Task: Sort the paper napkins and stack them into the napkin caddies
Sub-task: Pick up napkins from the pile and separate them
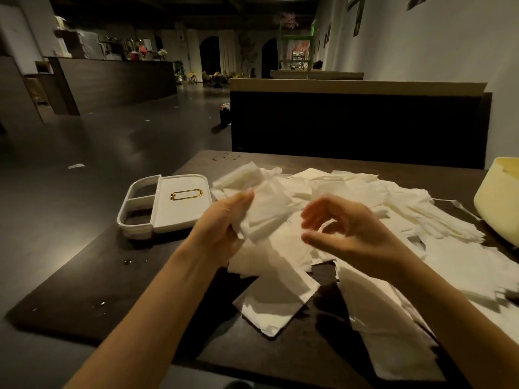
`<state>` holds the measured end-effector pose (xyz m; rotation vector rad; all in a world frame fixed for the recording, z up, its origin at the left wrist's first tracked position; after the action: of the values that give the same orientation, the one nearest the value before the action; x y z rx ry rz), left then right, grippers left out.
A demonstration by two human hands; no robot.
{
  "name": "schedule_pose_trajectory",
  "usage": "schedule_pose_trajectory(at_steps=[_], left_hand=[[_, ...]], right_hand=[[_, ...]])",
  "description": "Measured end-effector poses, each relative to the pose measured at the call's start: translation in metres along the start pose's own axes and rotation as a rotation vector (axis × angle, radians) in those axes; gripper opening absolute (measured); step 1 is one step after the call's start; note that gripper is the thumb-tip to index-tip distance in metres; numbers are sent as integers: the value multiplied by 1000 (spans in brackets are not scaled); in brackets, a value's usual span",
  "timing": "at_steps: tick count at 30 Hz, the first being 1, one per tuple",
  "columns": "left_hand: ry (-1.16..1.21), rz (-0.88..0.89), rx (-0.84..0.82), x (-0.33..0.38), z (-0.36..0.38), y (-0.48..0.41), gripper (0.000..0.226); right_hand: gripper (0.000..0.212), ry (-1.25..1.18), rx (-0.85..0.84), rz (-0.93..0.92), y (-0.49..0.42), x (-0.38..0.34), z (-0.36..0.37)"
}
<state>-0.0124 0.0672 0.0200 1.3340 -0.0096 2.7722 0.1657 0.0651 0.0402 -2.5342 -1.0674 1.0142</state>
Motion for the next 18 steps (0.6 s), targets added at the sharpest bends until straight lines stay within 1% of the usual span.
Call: schedule_pose_trajectory(at_steps=[2, 4, 6, 7, 9, 12, 18], left_hand=[[39, 54, 83, 9, -10, -2, 16], [39, 57, 120, 8, -12, -1, 14], [23, 51, 114, 5, -10, 0, 13], [22, 51, 111, 4, -9, 0, 13], [35, 51, 118, 4, -7, 1, 15], [33, 59, 160, 5, -6, 3, 17], [30, 43, 167, 4, -7, 4, 15]], right_hand=[[24, 52, -301, -60, 5, -7, 17], [28, 79, -513, -62, 11, -10, 29], [35, 98, -635, -64, 16, -13, 35], [38, 127, -663, -72, 18, -14, 36], [45, 184, -666, -96, 19, -16, 38], [46, 245, -594, -161, 18, -18, 42], [25, 382, -473, -205, 14, -21, 47]])
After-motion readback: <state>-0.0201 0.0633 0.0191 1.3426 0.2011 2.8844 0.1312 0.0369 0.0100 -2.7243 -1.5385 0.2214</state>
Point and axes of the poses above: each hand's wrist, its own y-axis away from the middle knuckle, its own z-axis out of the palm, x = y × z, the point moved 4 cm from there along -y, towards the middle knuckle, and after that the axes turned 8 degrees about y, right-handed, at the moved point
